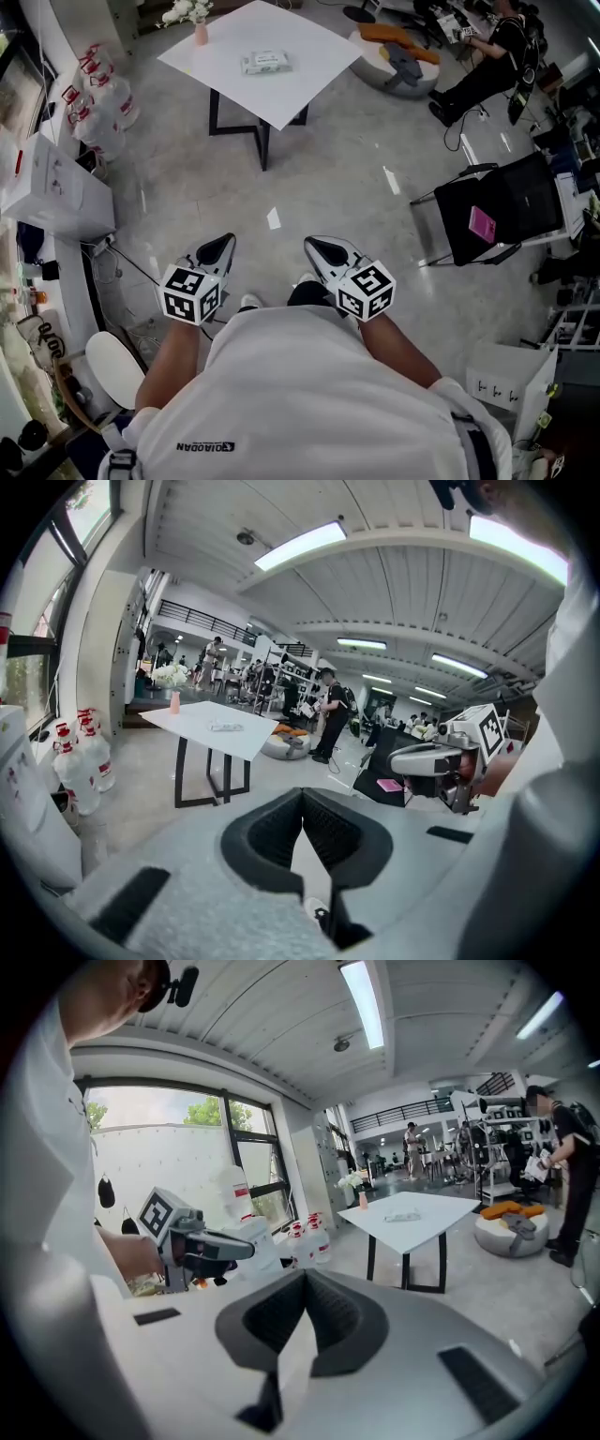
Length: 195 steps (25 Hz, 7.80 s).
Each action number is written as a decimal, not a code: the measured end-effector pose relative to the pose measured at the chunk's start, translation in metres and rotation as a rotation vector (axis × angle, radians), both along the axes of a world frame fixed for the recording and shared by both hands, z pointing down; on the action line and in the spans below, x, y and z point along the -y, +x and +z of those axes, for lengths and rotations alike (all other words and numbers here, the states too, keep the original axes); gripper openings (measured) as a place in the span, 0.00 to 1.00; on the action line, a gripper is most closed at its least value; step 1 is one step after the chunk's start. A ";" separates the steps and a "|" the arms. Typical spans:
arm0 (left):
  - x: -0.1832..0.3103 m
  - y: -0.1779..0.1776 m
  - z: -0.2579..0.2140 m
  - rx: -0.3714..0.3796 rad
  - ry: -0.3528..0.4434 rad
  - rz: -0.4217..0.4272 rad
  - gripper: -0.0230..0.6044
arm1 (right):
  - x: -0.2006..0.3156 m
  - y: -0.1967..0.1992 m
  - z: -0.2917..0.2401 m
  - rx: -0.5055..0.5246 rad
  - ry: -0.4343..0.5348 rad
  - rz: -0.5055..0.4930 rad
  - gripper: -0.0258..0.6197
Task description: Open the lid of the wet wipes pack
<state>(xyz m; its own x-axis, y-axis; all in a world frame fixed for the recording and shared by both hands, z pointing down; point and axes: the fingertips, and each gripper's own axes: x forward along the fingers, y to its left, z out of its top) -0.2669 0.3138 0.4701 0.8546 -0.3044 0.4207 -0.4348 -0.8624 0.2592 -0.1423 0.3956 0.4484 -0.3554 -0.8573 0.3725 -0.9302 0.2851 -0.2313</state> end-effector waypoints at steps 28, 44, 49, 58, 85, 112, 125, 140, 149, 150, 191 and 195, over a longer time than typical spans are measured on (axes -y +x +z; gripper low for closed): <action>0.170 0.205 -0.037 0.026 0.099 -0.077 0.05 | 0.195 0.199 -0.027 0.105 0.101 -0.103 0.05; 0.193 0.229 -0.007 0.068 0.001 -0.142 0.05 | 0.233 0.220 0.004 0.150 0.032 -0.188 0.05; 0.209 0.246 -0.008 0.060 0.009 -0.106 0.05 | 0.245 0.226 0.011 0.153 0.020 -0.167 0.05; 0.256 0.244 0.006 0.071 -0.024 -0.095 0.05 | 0.295 0.231 0.020 0.130 -0.009 -0.141 0.05; 0.503 0.249 0.005 0.048 0.013 0.069 0.05 | 0.519 0.245 0.010 0.005 -0.050 0.011 0.05; 0.516 0.279 0.008 0.051 0.000 -0.204 0.05 | 0.587 0.277 0.015 -0.134 -0.004 -0.307 0.05; 0.521 0.284 0.008 0.098 0.006 -0.238 0.05 | 0.598 0.287 0.018 -0.108 0.021 -0.335 0.05; 0.527 0.280 0.005 0.101 0.019 -0.228 0.05 | 0.602 0.283 0.017 -0.133 0.033 -0.340 0.09; 0.526 0.277 0.004 0.099 0.029 -0.225 0.05 | 0.601 0.276 0.017 -0.178 0.057 -0.370 0.14; 0.526 0.277 0.005 0.099 0.028 -0.226 0.05 | 0.601 0.275 0.017 -0.185 0.060 -0.377 0.14; 0.488 0.193 0.041 0.103 -0.075 -0.495 0.05 | 0.691 0.265 0.206 -0.853 -0.144 -0.682 0.18; 0.489 0.188 0.040 0.098 -0.085 -0.496 0.05 | 0.693 0.262 0.208 -0.866 -0.151 -0.690 0.20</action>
<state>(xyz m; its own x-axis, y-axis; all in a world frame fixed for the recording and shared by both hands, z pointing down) -0.0785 -0.1754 0.5100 0.5714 -0.6241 0.5329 -0.8120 -0.5241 0.2568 0.1193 -0.2972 0.6565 -0.3077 -0.5018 0.8084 -0.4475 0.8261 0.3424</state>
